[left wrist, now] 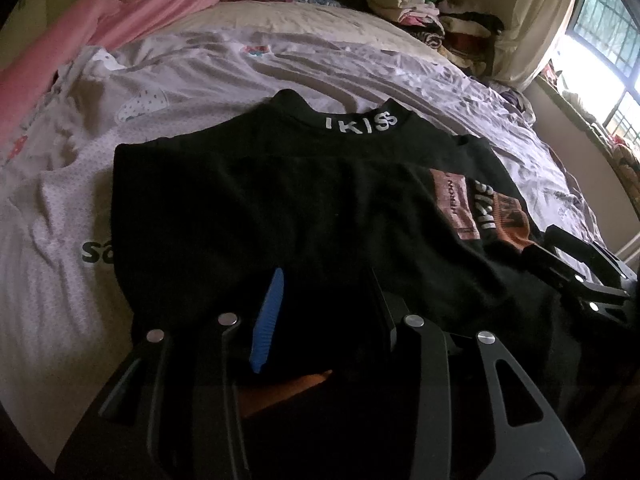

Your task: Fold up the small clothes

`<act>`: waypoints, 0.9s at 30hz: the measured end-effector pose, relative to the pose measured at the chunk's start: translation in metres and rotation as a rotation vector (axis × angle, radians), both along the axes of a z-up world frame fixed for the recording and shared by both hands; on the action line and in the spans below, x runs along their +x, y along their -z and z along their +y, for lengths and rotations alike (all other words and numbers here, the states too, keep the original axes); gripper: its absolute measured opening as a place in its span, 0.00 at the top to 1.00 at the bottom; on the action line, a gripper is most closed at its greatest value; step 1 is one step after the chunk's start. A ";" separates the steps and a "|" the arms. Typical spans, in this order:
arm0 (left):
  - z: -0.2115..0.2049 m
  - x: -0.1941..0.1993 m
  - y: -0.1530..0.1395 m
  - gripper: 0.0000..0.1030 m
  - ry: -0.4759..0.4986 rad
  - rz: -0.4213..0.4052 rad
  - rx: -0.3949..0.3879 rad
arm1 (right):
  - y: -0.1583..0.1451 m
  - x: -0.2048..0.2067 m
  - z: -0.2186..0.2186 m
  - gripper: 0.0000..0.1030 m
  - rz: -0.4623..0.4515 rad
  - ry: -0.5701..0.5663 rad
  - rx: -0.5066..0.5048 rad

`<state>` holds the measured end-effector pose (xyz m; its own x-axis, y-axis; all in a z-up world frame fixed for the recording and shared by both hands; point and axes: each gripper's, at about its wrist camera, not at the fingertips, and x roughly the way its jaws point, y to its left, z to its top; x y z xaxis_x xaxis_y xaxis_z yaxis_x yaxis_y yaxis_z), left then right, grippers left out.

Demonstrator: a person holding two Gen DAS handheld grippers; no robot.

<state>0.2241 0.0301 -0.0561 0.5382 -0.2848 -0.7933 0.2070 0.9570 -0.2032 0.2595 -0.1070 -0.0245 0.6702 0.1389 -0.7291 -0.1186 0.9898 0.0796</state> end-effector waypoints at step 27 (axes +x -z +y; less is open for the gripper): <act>-0.008 -0.033 -0.035 0.09 -0.033 -0.121 0.067 | -0.026 -0.030 -0.022 0.06 -0.061 0.034 0.050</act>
